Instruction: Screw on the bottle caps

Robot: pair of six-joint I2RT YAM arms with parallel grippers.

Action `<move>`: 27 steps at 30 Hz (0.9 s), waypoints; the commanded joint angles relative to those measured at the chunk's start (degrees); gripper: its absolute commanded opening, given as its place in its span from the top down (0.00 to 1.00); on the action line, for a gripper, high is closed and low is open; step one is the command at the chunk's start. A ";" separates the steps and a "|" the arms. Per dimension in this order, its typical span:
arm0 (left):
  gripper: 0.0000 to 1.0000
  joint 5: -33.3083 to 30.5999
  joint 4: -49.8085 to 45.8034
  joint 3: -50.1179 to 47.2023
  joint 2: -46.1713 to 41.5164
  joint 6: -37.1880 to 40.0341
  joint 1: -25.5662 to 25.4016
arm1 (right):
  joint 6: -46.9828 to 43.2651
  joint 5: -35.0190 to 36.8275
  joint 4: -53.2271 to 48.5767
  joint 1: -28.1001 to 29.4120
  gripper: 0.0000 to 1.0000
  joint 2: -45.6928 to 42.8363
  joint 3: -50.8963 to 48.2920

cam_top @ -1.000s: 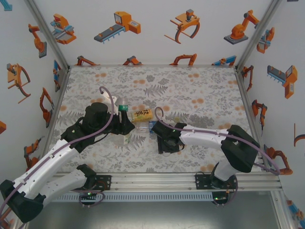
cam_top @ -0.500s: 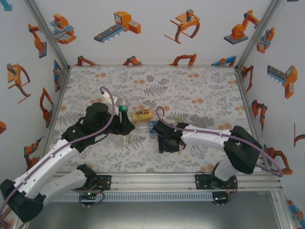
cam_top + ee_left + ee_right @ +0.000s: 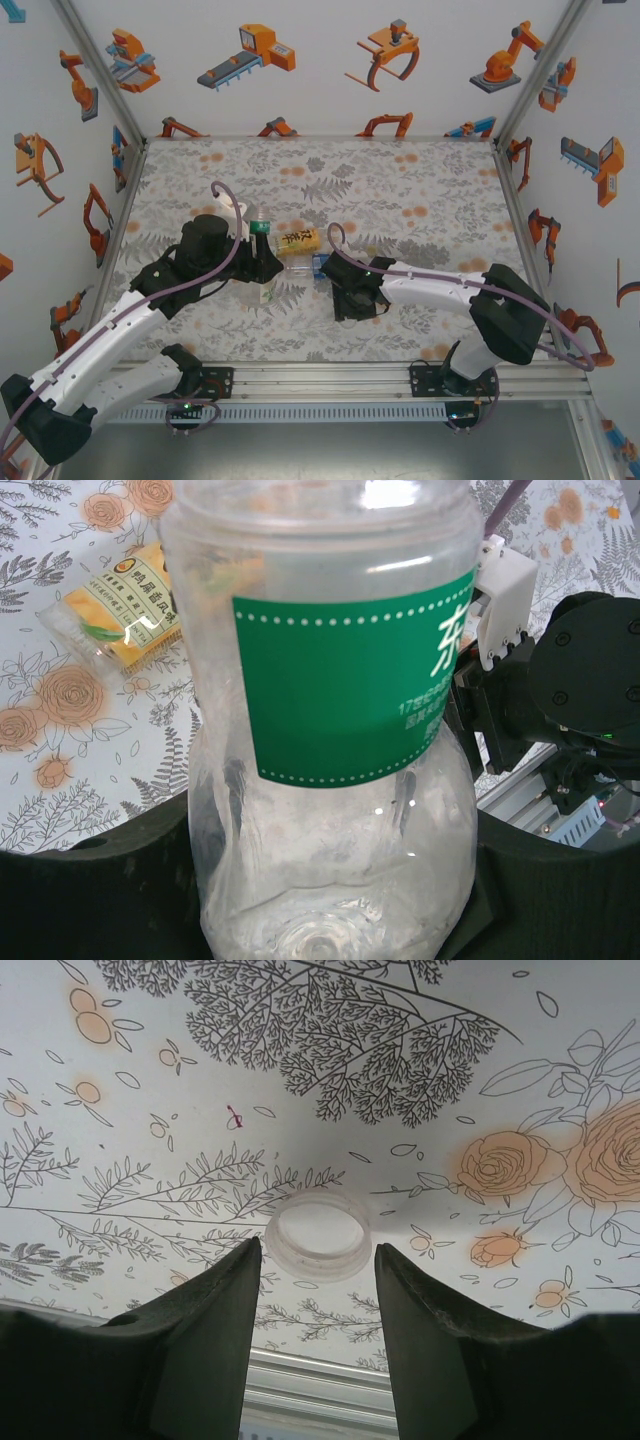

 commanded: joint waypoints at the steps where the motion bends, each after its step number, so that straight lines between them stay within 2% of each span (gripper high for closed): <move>1: 1.00 0.58 1.26 0.26 -0.09 0.22 0.08 | -0.46 0.67 -2.17 -0.23 0.52 -2.13 1.90; 27: 1.00 0.32 0.76 0.09 -0.71 -0.09 0.14 | -0.46 -0.91 0.94 -0.21 0.52 -1.21 0.79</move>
